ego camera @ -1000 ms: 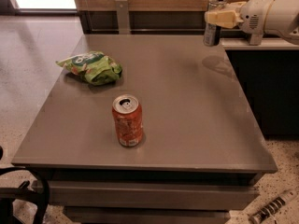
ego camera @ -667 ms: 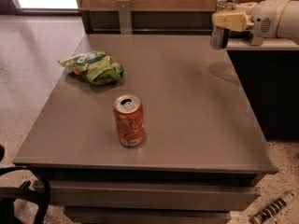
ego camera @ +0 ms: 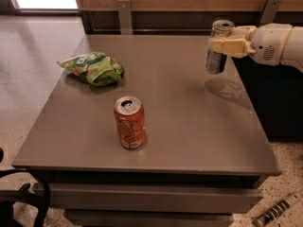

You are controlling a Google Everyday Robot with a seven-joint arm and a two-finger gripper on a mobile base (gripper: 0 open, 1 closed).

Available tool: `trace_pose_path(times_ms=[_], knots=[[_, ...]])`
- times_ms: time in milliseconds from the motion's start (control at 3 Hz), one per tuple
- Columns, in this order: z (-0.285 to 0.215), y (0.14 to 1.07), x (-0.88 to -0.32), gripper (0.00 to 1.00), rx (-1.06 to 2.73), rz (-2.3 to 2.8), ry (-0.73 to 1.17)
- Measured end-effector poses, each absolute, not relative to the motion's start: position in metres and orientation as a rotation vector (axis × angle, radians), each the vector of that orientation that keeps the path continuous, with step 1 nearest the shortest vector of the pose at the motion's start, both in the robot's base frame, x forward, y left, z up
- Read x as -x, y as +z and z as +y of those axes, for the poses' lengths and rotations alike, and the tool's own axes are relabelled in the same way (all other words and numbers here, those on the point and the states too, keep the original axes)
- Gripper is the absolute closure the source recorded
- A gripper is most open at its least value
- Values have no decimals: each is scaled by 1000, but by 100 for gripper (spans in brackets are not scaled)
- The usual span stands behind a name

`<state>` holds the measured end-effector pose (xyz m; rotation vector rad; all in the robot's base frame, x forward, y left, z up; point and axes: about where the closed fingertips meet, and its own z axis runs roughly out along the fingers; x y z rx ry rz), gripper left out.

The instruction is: Move redbull can near coke can

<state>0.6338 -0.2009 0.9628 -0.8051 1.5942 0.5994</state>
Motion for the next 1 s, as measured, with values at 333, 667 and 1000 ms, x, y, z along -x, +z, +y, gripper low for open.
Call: trace_pose_path(times_ms=[333, 667, 1000], knots=[[-170, 953, -586, 100, 863, 1551, 652], [-155, 950, -556, 100, 885, 1515, 683], [-119, 944, -497, 100, 917, 1502, 722]])
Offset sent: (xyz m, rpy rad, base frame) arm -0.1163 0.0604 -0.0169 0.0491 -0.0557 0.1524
